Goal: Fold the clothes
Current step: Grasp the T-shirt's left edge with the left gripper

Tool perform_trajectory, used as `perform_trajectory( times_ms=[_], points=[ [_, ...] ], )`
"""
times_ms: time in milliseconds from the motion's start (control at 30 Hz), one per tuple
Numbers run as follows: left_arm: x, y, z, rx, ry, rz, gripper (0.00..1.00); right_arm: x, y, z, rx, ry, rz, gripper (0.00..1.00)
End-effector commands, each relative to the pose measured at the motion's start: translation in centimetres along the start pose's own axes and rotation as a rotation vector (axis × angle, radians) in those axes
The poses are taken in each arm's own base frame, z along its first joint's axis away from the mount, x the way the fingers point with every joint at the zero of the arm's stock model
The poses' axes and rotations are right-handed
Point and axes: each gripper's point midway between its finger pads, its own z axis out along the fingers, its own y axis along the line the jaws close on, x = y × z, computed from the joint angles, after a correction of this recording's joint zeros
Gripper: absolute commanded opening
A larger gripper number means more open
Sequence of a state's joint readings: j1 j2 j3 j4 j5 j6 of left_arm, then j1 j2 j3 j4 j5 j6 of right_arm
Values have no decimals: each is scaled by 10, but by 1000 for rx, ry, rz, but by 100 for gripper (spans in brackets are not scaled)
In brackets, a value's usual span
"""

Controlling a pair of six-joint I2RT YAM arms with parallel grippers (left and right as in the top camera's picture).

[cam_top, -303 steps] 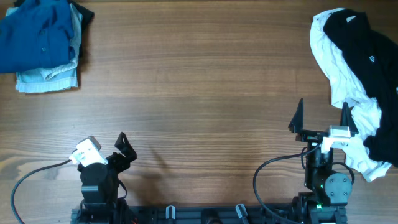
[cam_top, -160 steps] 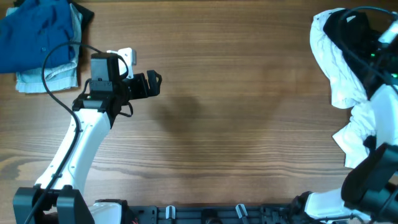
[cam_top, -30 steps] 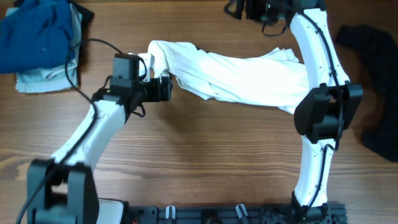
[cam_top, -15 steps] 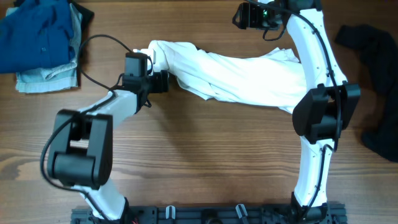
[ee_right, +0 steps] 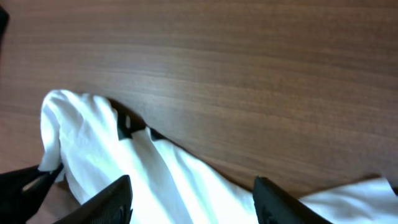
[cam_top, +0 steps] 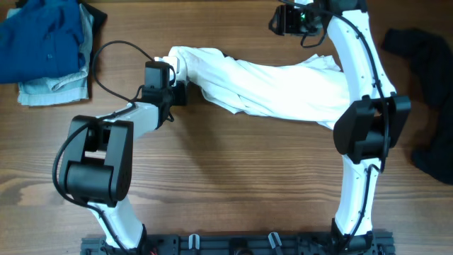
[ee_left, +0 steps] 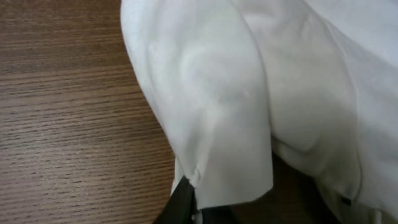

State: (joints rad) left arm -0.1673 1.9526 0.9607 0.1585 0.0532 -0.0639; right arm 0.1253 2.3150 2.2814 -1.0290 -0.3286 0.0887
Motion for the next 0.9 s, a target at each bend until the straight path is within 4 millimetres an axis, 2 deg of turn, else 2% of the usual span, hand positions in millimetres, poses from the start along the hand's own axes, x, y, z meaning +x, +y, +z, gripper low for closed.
perform_trajectory(
  times_ms=[0, 100, 233, 333, 400, 500, 567, 633, 733, 867],
  points=[
    [-23, 11, -13, -47, -60, -5, 4, -4, -14, -31, -15, -17, 36, 56],
    [-58, 25, -44, -111, -158, -19, 4, 3, -32, -43, -18, 8, 86, 54],
    [-125, 36, -120, -152, -332, -28, 4, 20, -64, -68, 25, 54, 149, 56],
    [-169, 35, -190, -156, -499, -18, 4, 35, -90, -81, 71, 97, 211, 59],
    [-189, 31, -231, -156, -595, 0, 4, 45, -101, -88, 79, 127, 230, 59],
    [-205, 24, -275, -147, -696, 2, 4, 52, -110, -93, 83, 146, 243, 59],
    [-209, 22, -291, -147, -731, 10, 4, 56, -113, -95, 84, 157, 250, 59],
    [-209, 22, -297, -153, -739, 27, 4, 61, -113, -96, 82, 176, 246, 60],
    [-209, 22, -294, -153, -734, 27, 4, 70, -112, -96, 93, 216, 232, 60],
    [-208, 24, -292, -162, -728, 24, 4, 87, -127, -93, 193, 280, 259, 60]
  ],
)
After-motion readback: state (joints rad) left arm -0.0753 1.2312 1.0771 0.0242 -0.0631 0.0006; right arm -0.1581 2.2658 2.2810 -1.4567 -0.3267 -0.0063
